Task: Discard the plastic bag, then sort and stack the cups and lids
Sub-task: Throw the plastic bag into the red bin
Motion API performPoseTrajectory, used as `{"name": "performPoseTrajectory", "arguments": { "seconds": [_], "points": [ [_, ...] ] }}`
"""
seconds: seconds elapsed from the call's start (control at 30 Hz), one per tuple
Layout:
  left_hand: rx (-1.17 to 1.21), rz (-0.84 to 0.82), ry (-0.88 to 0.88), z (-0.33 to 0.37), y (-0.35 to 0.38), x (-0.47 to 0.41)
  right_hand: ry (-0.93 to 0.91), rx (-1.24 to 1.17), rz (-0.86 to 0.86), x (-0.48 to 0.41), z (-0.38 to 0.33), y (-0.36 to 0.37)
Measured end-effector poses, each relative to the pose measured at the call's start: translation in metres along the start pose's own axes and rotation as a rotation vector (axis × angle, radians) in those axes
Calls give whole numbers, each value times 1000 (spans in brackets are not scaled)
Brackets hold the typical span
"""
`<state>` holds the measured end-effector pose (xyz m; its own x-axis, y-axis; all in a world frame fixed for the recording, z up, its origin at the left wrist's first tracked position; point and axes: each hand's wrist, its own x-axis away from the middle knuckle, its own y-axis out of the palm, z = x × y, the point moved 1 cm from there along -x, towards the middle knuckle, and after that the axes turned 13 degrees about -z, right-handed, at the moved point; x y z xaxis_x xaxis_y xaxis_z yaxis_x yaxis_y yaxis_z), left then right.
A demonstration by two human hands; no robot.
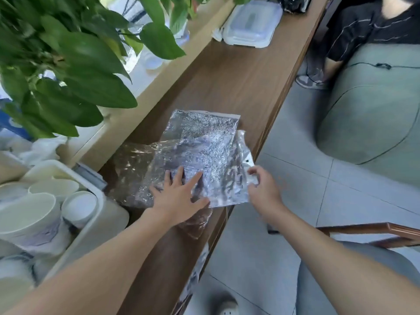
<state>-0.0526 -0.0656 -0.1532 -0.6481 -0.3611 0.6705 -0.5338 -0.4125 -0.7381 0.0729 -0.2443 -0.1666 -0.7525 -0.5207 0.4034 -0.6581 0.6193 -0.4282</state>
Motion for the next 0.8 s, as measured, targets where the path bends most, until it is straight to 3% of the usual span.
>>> {"name": "performPoseTrajectory", "arguments": {
  "seconds": [0.2,0.3,0.37,0.43,0.57,0.7,0.8],
  "points": [
    [37,-11,-135,-5,-5,-5,61,65,199,-21,11,-32],
    [52,-21,-170,-8,-6,-7,67,412,276,-20,-3,-31],
    [29,5,-147,-8,-5,-10,-66,663,234,-15,-17,-21],
    [-46,72,-130,-6,-6,-13,-202,747,86,-14,-29,-3],
    [-135,183,-98,-12,-14,-23,-169,585,-176,-32,-32,26],
    [29,105,-60,-26,-18,-28,-153,653,-142,-46,-25,32],
    [32,138,-46,-33,-22,-30,-191,600,-107,-54,-24,28]
  ]
}}
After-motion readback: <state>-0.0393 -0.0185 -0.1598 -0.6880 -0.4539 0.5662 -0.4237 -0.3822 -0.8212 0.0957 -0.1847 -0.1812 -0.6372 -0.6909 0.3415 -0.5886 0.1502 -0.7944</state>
